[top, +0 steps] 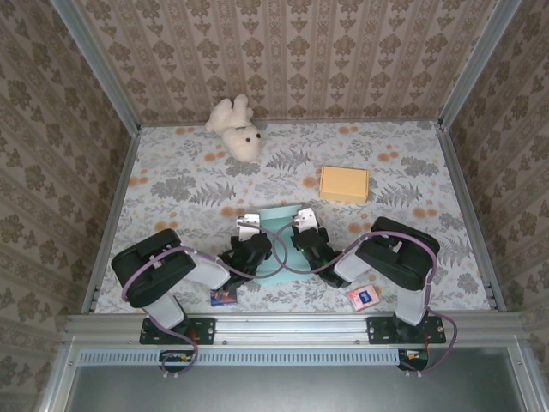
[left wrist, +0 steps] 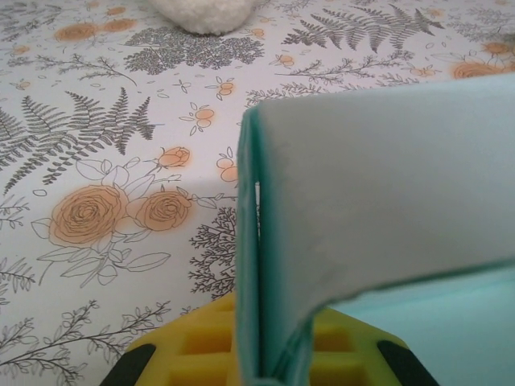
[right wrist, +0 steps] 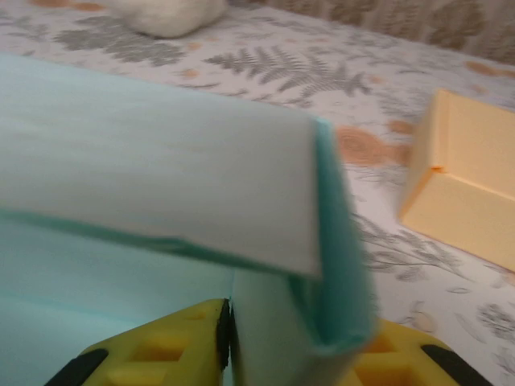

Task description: Fold the paper box

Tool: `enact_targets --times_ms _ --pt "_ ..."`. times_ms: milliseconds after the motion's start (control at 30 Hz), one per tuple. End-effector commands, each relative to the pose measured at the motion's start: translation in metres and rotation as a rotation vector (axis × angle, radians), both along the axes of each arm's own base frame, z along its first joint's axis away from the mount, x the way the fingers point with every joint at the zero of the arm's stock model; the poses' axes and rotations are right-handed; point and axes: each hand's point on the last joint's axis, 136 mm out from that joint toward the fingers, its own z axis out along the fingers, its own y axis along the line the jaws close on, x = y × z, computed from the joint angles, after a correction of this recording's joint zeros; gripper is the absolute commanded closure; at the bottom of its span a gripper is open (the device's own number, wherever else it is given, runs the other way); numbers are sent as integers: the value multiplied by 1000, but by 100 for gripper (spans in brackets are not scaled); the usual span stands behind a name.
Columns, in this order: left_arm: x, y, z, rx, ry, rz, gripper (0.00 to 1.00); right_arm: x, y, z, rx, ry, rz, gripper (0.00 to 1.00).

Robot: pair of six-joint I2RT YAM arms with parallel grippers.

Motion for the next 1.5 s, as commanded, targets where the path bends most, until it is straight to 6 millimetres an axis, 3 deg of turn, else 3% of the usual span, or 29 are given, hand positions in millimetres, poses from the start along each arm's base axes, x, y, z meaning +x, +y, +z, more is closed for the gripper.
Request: enact_targets --times_ms 0,200,367,433,600,767,1000,1233,1467 --pt "-4 27 -3 23 26 148 100 3 -51 9 -65 -52 -297 71" --pt "-8 53 1 61 34 291 100 -7 -85 14 -133 -60 -448 73" --pt "-11 62 4 63 34 328 100 -12 -105 21 -125 -38 -513 73" --pt "-11 61 4 59 38 323 100 -9 -96 18 -65 -5 -443 71" --pt "-9 51 3 44 50 298 100 -7 -40 15 109 98 -129 60" --pt "-8 45 3 28 60 279 100 -16 -3 21 235 156 54 52" --pt "-7 38 3 4 72 251 100 -17 15 5 195 216 129 46" --pt "-7 31 1 -1 84 217 100 -4 27 -7 122 218 149 43" --pt "-7 29 0 -3 85 207 100 15 25 -15 60 192 110 51"
